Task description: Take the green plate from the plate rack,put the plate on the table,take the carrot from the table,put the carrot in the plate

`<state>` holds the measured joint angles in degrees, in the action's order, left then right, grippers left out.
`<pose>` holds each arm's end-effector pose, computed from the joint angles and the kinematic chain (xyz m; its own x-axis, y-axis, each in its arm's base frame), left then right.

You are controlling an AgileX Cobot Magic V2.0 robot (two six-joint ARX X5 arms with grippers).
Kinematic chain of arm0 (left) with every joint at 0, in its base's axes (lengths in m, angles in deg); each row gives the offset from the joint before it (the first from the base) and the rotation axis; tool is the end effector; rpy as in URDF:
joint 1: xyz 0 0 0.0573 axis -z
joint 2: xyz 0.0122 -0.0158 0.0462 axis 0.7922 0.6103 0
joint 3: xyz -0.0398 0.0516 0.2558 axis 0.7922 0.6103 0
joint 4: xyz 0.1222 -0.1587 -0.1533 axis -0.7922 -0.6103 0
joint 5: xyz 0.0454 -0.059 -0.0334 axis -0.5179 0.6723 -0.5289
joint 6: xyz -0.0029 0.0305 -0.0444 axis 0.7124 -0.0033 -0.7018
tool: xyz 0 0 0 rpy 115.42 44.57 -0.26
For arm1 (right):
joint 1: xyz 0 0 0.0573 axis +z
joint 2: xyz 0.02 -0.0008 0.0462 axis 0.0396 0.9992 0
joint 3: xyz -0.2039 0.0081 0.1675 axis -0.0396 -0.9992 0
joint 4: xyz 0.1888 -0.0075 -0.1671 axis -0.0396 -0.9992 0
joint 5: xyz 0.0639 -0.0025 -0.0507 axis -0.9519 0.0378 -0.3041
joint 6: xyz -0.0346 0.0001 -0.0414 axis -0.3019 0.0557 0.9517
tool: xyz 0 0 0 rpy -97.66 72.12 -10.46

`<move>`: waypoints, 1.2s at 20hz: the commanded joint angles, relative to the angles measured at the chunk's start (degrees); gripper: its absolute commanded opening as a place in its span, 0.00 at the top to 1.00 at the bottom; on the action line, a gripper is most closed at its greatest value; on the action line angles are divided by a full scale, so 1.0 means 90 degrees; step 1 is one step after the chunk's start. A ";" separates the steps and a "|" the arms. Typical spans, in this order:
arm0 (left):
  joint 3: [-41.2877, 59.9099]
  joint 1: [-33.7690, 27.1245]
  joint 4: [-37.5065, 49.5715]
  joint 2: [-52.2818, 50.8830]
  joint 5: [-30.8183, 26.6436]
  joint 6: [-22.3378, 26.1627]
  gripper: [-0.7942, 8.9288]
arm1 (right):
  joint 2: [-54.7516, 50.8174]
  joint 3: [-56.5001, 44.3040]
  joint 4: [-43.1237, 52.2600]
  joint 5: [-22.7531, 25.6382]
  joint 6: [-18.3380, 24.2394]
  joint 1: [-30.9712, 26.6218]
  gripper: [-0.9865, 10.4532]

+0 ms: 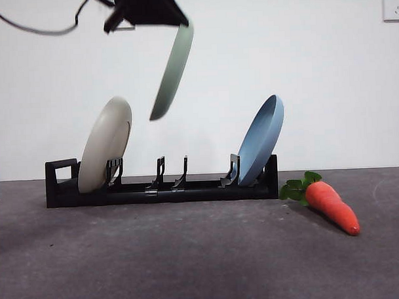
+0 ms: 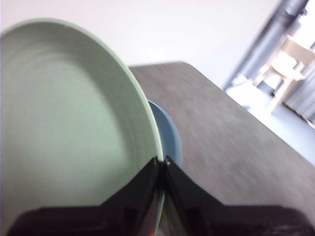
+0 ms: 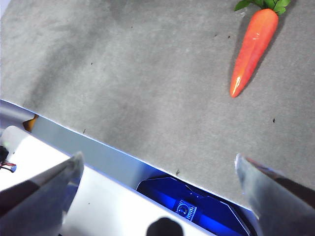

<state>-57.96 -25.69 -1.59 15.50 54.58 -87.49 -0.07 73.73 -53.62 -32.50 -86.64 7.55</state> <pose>0.3237 -0.1742 0.3615 0.6437 -0.7133 -0.2773 0.6320 0.6998 -0.3330 0.0842 0.0223 0.3323 0.4836 0.5467 -0.6835 -0.4289 0.8288 0.3594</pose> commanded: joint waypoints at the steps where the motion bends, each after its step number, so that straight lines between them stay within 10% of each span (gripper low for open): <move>1: -0.0022 0.0359 -0.0639 -0.0403 0.0104 0.0789 0.92 | 0.0007 0.0019 0.0034 -0.0002 -0.0039 0.0017 0.42; 14: -0.0002 0.2922 -0.4374 -0.1212 -0.3434 0.2824 0.92 | 0.0007 0.0019 0.0036 0.0036 -0.0041 0.0017 0.42; 24: 0.1579 0.3820 -0.3555 -0.0935 -0.4265 0.2742 0.92 | 0.0007 0.0019 0.0036 0.0034 -0.0041 0.0017 0.42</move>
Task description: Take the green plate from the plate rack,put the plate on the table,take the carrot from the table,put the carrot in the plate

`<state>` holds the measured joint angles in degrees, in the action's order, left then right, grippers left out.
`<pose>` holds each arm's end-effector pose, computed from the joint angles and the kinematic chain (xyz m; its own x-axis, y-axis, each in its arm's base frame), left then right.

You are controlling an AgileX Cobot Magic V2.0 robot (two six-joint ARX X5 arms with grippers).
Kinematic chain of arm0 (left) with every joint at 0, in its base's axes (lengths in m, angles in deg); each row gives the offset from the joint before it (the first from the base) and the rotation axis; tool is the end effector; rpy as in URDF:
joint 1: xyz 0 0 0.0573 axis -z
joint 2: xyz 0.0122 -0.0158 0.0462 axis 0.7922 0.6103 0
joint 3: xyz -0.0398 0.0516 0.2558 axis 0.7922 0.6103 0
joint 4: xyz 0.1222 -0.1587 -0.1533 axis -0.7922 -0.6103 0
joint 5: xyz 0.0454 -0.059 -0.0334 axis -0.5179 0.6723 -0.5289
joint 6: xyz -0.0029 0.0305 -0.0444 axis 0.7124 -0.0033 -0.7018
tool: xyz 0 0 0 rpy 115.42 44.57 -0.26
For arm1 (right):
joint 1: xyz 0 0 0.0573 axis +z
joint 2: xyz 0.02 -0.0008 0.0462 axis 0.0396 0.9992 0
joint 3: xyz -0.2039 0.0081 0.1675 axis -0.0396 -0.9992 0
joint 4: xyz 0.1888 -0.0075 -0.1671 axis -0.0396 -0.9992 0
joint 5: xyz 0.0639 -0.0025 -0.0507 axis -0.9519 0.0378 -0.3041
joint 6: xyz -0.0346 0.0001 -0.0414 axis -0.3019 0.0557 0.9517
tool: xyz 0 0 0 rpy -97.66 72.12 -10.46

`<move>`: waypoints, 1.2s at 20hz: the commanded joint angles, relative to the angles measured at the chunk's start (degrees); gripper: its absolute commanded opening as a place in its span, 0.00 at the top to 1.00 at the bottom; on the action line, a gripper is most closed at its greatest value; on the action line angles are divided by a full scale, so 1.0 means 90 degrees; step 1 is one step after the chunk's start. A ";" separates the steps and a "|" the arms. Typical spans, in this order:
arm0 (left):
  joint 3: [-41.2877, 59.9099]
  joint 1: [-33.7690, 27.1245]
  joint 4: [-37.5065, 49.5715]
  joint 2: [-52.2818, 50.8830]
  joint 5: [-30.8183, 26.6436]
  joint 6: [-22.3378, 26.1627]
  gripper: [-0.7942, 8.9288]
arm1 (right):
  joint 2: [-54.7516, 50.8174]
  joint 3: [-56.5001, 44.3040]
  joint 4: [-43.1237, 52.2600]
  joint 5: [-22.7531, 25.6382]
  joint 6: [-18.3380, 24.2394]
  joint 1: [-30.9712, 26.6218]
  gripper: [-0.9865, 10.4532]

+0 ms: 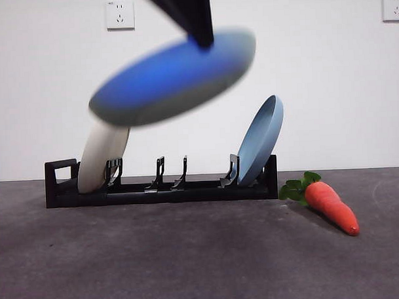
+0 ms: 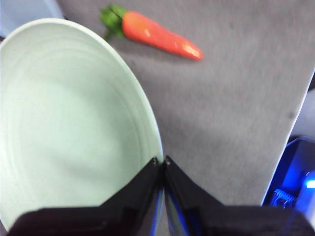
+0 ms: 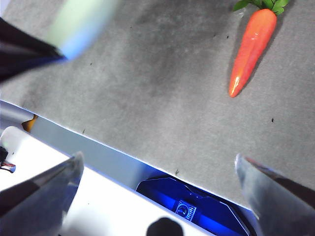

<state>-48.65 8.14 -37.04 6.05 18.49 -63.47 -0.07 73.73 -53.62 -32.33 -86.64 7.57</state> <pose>0.1502 -0.2500 0.3116 0.5242 -0.3767 -0.7638 0.8127 0.4894 0.3164 0.0842 0.0223 0.3323 0.4846 0.5444 -0.6847 -0.4278 0.8302 0.3574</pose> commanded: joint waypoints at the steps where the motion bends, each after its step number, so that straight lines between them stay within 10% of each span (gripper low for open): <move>1: 0.0811 0.0070 0.0631 0.0121 -0.0347 0.0078 0.92 | 0.0007 0.0019 0.0036 0.0012 -0.0044 0.0015 0.42; 24: 0.1926 0.0129 0.2426 0.1812 -0.0172 0.0680 0.89 | 0.0165 0.0019 0.0440 0.0032 -0.0151 0.0015 0.42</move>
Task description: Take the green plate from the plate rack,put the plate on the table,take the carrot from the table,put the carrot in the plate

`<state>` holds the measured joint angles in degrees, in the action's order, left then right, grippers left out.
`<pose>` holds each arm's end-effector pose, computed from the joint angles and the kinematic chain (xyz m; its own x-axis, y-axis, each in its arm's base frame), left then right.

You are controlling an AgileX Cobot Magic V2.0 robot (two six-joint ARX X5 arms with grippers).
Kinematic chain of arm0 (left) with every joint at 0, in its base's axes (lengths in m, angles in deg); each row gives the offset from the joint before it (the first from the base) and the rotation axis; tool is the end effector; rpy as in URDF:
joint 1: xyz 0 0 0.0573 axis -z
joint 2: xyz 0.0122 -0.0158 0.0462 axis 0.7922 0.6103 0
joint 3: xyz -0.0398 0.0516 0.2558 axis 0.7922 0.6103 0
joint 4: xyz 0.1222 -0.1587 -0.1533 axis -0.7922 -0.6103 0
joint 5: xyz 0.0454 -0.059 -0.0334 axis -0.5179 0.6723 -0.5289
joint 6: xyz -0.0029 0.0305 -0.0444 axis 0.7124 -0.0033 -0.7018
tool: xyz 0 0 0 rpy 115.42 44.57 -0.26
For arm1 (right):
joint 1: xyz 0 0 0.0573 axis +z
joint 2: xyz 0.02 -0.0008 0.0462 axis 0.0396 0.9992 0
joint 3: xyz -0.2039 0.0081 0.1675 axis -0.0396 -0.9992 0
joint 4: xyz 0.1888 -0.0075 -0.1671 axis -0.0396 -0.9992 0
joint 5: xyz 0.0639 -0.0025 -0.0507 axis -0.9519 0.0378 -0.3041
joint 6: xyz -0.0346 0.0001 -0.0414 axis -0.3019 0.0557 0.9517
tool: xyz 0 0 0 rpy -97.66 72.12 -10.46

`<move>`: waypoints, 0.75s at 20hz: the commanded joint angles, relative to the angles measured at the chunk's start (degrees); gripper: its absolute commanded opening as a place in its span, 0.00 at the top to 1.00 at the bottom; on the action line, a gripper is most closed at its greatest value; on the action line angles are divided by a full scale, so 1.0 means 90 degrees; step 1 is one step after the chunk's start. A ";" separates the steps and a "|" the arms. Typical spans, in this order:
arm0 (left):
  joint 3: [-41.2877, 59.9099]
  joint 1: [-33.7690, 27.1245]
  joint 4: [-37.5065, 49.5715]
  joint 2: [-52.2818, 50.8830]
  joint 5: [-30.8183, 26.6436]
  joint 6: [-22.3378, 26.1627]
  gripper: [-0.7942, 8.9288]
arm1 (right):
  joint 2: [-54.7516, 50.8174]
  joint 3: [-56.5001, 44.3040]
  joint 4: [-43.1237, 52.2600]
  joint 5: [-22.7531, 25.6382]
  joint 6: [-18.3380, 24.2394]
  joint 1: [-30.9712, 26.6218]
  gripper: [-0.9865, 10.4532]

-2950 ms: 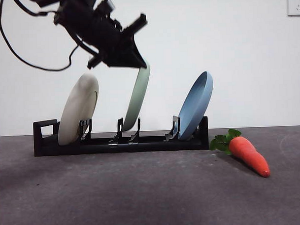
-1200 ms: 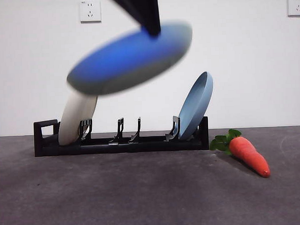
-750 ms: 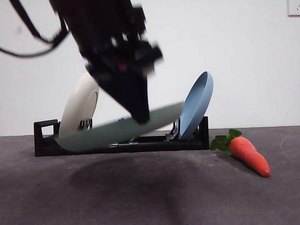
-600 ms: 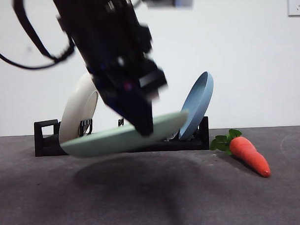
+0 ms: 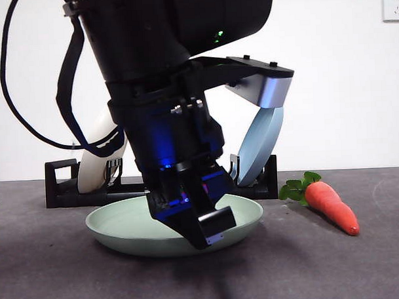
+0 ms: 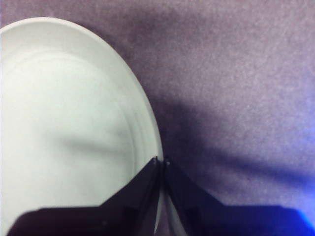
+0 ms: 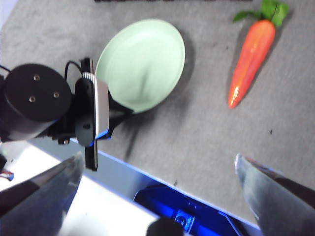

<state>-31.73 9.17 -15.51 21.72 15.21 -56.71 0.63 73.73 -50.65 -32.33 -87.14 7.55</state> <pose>0.1608 -0.2772 0.1639 0.4868 -0.2149 -0.8467 0.8526 0.3280 0.4069 0.0908 0.0229 0.3344 0.5113 0.5467 -0.6630 -0.4349 0.8301 0.3491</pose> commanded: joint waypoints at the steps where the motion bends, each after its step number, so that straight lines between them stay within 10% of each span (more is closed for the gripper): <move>1: 0.0046 0.0015 0.0010 0.0070 0.0192 -0.0121 0.81 | 0.0189 0.0019 0.0206 0.0036 -0.0136 0.0017 0.42; 4: 0.0044 0.0015 -0.0039 0.0070 0.0194 -0.0260 0.60 | 0.0610 0.0019 0.0430 0.0095 -0.0151 0.0017 0.42; 15: -0.0699 0.0075 -0.1370 -0.1445 0.0170 -0.1328 0.59 | 0.3045 0.0019 0.2429 0.0549 -0.0345 0.0097 0.42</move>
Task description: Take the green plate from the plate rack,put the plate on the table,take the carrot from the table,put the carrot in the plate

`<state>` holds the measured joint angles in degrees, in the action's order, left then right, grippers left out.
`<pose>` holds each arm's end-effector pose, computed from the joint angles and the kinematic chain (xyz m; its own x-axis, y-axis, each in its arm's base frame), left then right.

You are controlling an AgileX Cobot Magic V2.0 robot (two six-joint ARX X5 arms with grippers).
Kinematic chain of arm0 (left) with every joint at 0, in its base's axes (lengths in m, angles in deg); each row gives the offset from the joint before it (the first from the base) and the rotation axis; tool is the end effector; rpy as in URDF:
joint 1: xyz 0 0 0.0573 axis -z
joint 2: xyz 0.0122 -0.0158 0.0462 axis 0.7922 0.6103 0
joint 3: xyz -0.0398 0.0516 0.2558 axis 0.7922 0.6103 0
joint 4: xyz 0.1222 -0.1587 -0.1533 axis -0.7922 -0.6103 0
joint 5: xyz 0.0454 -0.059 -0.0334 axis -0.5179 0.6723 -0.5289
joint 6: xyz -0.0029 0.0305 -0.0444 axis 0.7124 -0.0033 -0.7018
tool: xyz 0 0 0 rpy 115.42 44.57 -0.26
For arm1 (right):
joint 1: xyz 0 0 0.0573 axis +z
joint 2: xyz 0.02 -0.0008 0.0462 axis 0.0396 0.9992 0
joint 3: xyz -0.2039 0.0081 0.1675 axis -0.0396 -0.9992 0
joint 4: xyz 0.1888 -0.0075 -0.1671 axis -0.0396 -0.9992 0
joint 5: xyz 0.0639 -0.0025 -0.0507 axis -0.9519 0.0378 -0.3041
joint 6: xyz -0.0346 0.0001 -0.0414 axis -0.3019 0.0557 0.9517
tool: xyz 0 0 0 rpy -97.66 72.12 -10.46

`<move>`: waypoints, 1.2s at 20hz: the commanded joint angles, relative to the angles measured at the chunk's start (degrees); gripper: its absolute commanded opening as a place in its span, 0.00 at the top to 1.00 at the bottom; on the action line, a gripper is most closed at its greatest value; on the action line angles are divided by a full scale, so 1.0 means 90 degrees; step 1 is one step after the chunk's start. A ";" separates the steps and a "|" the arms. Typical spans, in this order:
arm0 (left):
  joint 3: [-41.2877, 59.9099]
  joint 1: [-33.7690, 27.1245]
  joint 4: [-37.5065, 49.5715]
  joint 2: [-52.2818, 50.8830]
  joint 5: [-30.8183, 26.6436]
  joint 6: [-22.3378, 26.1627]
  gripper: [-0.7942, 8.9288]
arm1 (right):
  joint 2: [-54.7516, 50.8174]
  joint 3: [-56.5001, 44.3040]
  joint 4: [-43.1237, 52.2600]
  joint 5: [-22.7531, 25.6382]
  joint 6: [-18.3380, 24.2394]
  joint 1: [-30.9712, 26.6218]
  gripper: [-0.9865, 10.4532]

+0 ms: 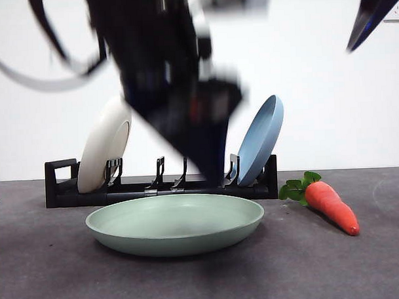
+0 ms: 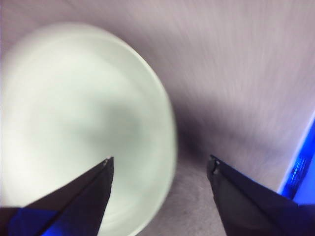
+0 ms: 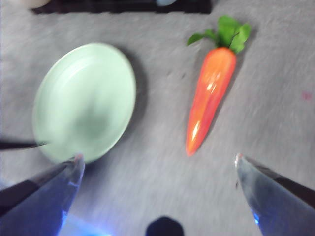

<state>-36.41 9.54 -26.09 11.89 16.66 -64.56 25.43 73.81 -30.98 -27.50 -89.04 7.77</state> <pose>0.1502 -0.2633 0.2286 0.4929 -0.2832 -0.8227 0.8226 0.4599 0.3345 0.2099 0.0325 0.2958 0.4784 0.4705 -0.7415 -0.3404 0.8777 0.3374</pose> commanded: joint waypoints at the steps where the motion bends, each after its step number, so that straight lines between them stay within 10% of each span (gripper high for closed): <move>1: -0.0352 0.0039 -0.0389 -0.0668 0.0007 -0.0673 0.59 | 0.0546 0.0010 0.0471 0.0063 -0.0158 0.0143 0.42; 11: -0.1321 0.0041 -0.1163 -0.3500 0.0158 -0.1710 0.59 | 0.2851 0.0010 0.2922 0.2171 -0.0510 0.1161 0.42; 24: -0.1321 0.0041 -0.1617 -0.4762 0.0158 -0.2210 0.59 | 0.4167 0.0010 0.3767 0.2669 -0.0996 0.1370 0.67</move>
<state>-48.54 9.71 -40.58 -30.67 17.95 -83.53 62.22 73.84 2.55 -3.65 -97.04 19.92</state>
